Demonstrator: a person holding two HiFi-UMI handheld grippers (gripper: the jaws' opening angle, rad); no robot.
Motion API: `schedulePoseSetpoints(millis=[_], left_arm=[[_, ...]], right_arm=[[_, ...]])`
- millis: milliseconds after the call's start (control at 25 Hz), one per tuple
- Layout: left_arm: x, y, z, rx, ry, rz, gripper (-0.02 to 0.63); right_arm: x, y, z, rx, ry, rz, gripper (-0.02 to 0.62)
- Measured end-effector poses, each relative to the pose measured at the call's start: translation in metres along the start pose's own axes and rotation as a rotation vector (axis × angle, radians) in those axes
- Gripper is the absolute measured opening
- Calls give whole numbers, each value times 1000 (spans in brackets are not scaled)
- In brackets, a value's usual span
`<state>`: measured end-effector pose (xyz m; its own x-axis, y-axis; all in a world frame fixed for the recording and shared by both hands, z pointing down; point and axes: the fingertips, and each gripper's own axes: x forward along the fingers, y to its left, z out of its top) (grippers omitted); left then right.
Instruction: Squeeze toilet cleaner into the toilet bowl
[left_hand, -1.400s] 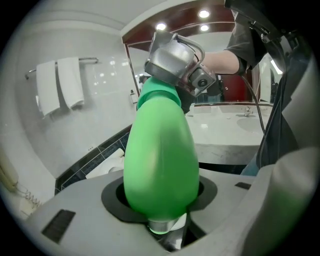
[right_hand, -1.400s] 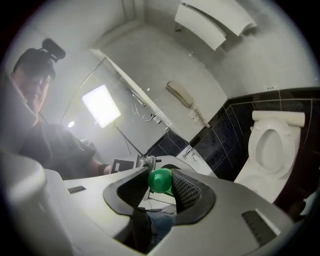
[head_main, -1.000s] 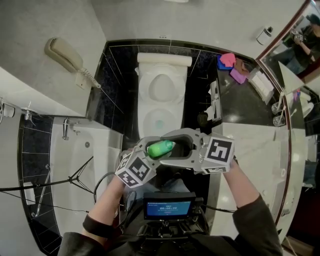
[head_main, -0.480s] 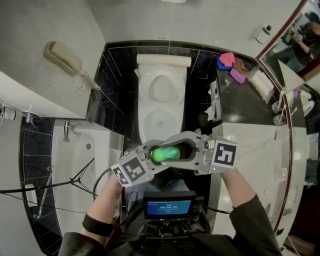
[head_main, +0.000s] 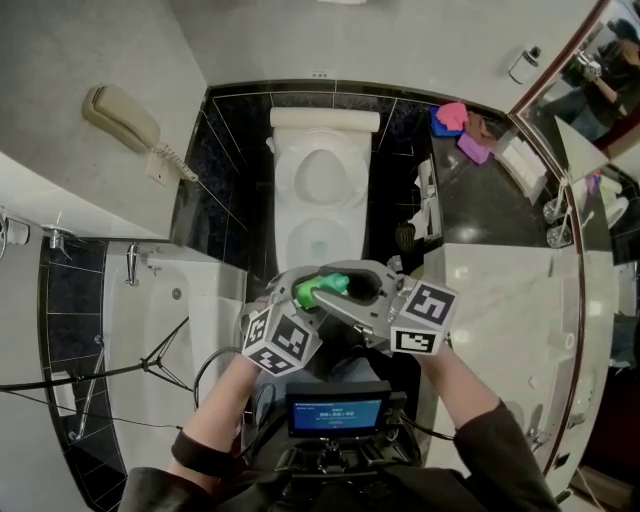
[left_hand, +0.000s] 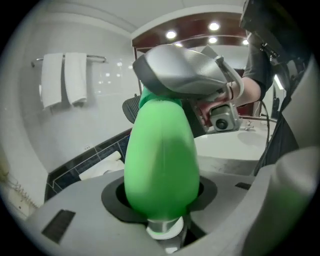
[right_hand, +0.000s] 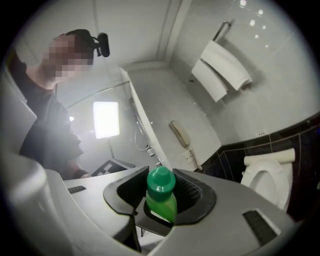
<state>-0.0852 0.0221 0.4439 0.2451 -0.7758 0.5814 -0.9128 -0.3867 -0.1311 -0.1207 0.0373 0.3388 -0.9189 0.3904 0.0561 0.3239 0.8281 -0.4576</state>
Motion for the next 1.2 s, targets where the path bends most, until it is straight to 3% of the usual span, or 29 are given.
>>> schedulePoseSetpoints(millis=[200,360,440,520,640,720,840,960,1080,1200], left_arm=[[10,10,-16,-1,70,88,176],[14,9,-22,-42,86,78,176],[15,9,-21,-75,77,58,176],[13,8,-17,-109,47,9,175],[7,-3,4,-102,-18,-139,175],[3,-10,19,-72,-49,-233,176],[0,-12,25,-33,-50,-304,176],[3,-7,24,-15,-34,-321,176],[8,3,23,-10,-20,-285,175],[16,15,14,-23,8,-188,176]], right_arm=[[3,-25,-16,277,76,-188,163],[5,-31,-22,361,105,-212,181],[6,-29,-15,274,75,-161,187],[4,-23,-2,89,-2,-40,232],[-12,-9,9,-87,-102,173,233],[-20,-5,14,-157,-124,234,232],[-22,-6,23,-237,-122,244,196],[-21,-8,27,-257,-106,236,149],[-18,-15,27,-211,-74,185,149],[-15,-31,25,-123,-69,87,150]])
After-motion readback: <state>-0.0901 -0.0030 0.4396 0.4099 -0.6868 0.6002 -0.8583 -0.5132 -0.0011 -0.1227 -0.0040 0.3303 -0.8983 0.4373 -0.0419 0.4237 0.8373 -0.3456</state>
